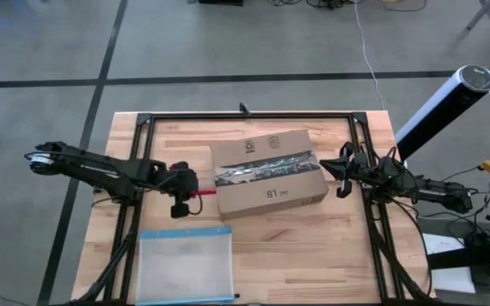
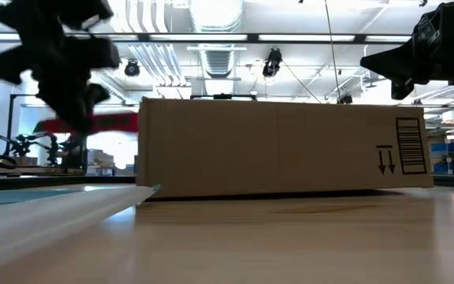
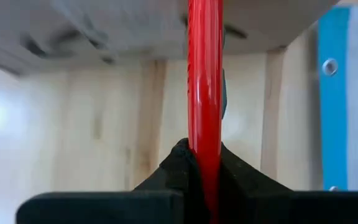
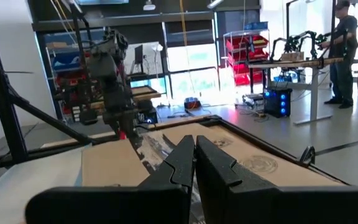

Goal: Unpack boxes
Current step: Break down the box using the red cutter

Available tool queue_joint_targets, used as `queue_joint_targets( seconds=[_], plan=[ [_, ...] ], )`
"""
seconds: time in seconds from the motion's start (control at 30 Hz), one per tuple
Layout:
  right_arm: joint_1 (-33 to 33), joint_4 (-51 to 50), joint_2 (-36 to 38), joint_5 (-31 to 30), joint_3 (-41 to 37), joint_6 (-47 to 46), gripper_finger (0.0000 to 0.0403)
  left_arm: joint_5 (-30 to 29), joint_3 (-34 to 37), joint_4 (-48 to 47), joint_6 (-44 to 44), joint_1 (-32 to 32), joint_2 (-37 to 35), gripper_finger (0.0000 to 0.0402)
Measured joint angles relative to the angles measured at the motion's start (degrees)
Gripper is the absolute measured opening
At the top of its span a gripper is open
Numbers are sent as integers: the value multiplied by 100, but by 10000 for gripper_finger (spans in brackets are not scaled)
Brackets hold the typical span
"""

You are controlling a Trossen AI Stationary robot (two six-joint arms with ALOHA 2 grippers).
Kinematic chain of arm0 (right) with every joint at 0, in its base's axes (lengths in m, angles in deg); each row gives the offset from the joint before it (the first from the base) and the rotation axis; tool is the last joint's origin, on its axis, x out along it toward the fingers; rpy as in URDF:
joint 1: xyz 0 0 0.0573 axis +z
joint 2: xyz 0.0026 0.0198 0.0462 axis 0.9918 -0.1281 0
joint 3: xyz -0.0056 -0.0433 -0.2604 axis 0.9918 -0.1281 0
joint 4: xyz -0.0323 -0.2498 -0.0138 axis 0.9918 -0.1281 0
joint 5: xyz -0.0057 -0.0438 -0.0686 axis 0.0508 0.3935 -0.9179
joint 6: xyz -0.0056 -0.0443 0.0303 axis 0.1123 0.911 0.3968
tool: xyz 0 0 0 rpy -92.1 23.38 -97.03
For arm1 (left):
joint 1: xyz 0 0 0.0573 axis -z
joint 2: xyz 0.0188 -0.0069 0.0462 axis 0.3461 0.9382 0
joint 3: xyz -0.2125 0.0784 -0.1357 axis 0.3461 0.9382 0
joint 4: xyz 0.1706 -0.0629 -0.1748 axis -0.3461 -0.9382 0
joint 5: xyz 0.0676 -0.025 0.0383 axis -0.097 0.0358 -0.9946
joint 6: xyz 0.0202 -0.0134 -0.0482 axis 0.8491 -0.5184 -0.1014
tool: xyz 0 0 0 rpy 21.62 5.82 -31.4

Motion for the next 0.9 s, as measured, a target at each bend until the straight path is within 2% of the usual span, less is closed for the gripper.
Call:
queue_joint_targets(
  seconds=[0.23, 0.37, 0.47, 0.53, 0.73, 0.9],
  plan=[
    [0, 13, -108, 2, 0, -82, 0, -825, -387, -76, 303, 176, -708, 23],
    [0, 0, -260, 2, 0, -18, 0, -1110, -388, 78, 359, 176, -978, 23],
    [0, -83, -401, -22, 0, 237, 0, -1133, -217, 568, 506, 173, -1057, 23],
    [0, -192, -483, -323, 6, 348, 0, -1129, -90, 913, 631, 173, -1057, 23],
    [0, -1478, -784, -1895, 621, 261, 0, -1132, 229, 1538, 920, 173, -1015, 23],
    [-2, -2246, -1169, -2543, 1191, -33, 0, -1135, 333, 1720, 964, 173, -1028, 23]
  ],
)
